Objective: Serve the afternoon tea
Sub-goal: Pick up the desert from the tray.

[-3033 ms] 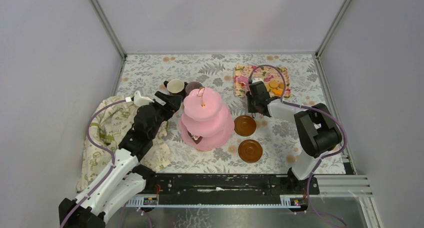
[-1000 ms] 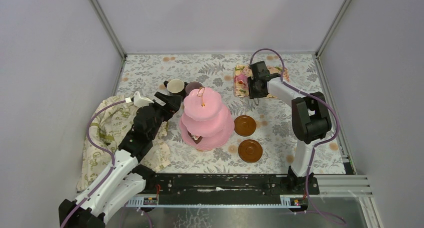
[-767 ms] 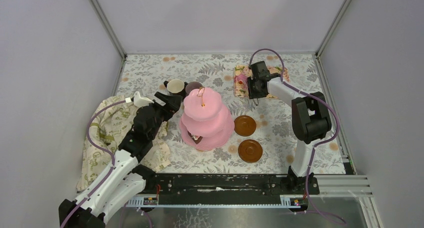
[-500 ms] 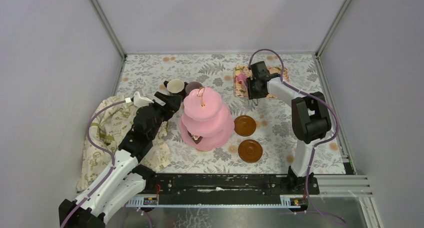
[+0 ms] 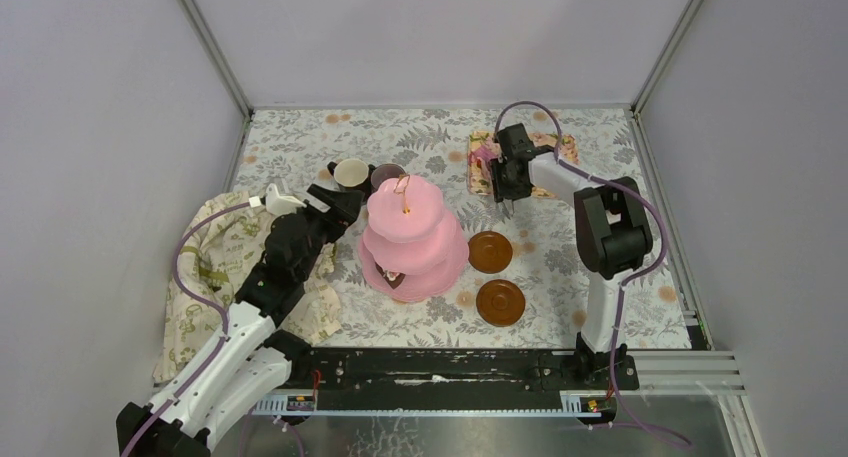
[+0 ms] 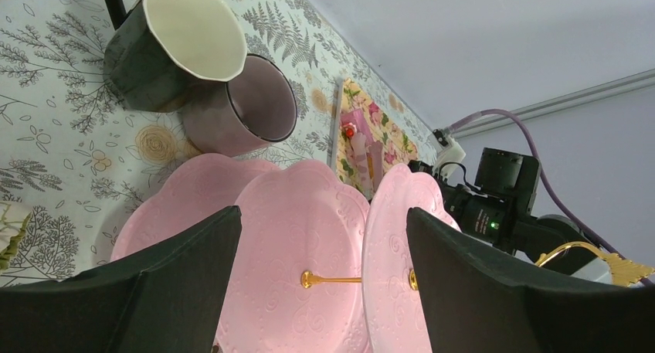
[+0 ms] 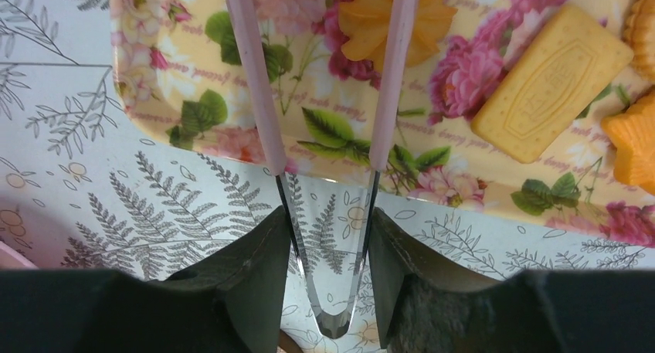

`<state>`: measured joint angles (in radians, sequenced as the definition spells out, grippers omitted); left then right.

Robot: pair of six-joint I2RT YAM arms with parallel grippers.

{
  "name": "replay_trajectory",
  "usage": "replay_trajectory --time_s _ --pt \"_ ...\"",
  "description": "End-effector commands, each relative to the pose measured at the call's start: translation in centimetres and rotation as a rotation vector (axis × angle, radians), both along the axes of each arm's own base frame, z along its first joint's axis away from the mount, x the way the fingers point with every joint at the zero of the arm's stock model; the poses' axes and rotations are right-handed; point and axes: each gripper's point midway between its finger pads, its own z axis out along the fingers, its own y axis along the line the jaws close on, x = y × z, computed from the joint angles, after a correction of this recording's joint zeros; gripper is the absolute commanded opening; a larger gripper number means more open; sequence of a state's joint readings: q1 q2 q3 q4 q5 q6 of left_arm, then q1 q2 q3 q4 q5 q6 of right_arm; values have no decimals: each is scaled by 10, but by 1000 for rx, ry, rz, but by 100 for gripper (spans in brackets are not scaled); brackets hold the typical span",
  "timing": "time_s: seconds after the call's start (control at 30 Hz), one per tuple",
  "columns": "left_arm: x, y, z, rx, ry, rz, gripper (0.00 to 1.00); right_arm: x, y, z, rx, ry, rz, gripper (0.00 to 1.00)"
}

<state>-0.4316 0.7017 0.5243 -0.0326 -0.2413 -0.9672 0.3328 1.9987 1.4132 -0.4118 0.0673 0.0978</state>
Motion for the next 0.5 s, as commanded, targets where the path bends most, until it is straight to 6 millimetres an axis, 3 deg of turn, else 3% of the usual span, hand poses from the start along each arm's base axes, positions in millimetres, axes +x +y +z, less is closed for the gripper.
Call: replay_trajectory --time_s 0.0,0.47 --pt "0 -5 17 -27 -40 -18 86 20 3 16 5 -50 9 47" --pt "1 -3 19 -10 -50 -11 86 33 8 16 1 -46 28 48"
